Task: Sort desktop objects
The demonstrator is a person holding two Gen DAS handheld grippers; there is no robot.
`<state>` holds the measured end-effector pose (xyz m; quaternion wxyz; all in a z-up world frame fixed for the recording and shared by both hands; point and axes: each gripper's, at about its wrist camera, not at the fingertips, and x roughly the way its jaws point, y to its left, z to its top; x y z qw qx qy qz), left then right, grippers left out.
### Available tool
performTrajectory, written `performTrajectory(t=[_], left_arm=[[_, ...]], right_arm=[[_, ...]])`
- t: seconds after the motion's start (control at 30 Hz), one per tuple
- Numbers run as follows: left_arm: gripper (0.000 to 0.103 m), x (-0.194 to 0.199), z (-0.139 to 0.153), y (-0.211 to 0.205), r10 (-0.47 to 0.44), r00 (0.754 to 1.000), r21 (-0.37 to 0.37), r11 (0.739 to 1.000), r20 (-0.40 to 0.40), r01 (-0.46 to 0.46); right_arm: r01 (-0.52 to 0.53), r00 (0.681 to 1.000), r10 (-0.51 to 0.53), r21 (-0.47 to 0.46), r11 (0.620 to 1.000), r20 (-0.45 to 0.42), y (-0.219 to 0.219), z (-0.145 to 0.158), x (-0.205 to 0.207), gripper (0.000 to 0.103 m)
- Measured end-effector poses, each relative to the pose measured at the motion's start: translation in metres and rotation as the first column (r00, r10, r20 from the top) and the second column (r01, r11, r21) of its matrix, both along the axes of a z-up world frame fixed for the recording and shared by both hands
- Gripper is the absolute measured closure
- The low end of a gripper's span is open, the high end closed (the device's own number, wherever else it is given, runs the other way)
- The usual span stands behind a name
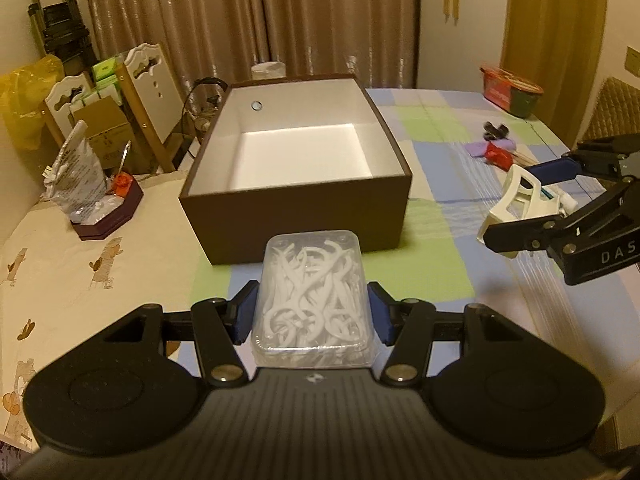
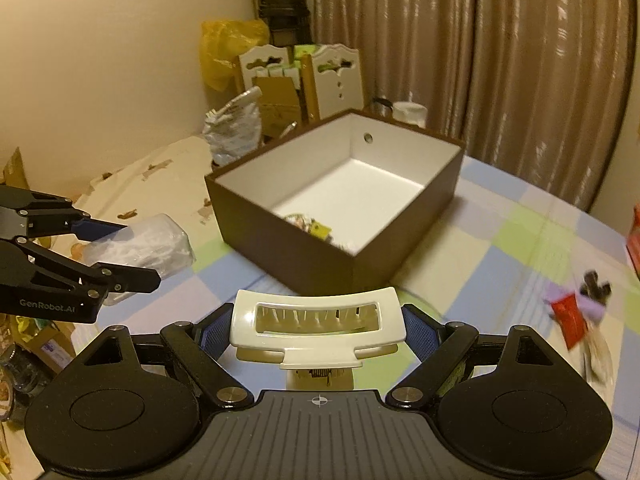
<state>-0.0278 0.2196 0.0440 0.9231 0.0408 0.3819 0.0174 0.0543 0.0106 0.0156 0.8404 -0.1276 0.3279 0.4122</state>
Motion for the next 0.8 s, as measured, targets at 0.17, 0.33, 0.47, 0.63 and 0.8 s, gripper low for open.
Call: performTrajectory(t=[0.17, 0.33, 0.47, 0.63, 0.8], left_arm=[[0.051, 0.017, 0.009, 0.003, 0.026, 0.999, 0.006, 1.0, 0.02, -0.026], [0.051, 0.049, 0.026, 0.015, -0.011, 0.999, 0.016, 1.0, 0.047, 0.01], [0.051, 0.091, 0.031, 0.033, -0.069, 0.995, 0.023, 0.997, 0.069, 0.068], [0.051, 0.152, 0.027, 0.059, -0.141, 0.988, 0.021, 0.99, 0.064, 0.139], [0.051, 0.202, 0.01, 0.081, -0.18, 0.983, 0.028, 0.983, 0.037, 0.179]], right_arm=[[-0.031, 0.999, 0.031, 0.022, 0.999, 0.019, 0.013, 0.007, 0.019, 0.017], [-0.024, 0.999, 0.022, 0.045, 0.999, 0.035, 0.035, 0.015, 0.044, 0.017], [0.001, 0.999, -0.004, 0.043, 0.999, 0.052, 0.061, 0.019, 0.068, 0.017], [0.028, 0.999, -0.028, 0.0, 1.0, 0.034, 0.106, 0.015, 0.11, 0.017], [0.037, 0.999, -0.037, -0.06, 0.998, 0.008, 0.14, -0.001, 0.148, 0.017]])
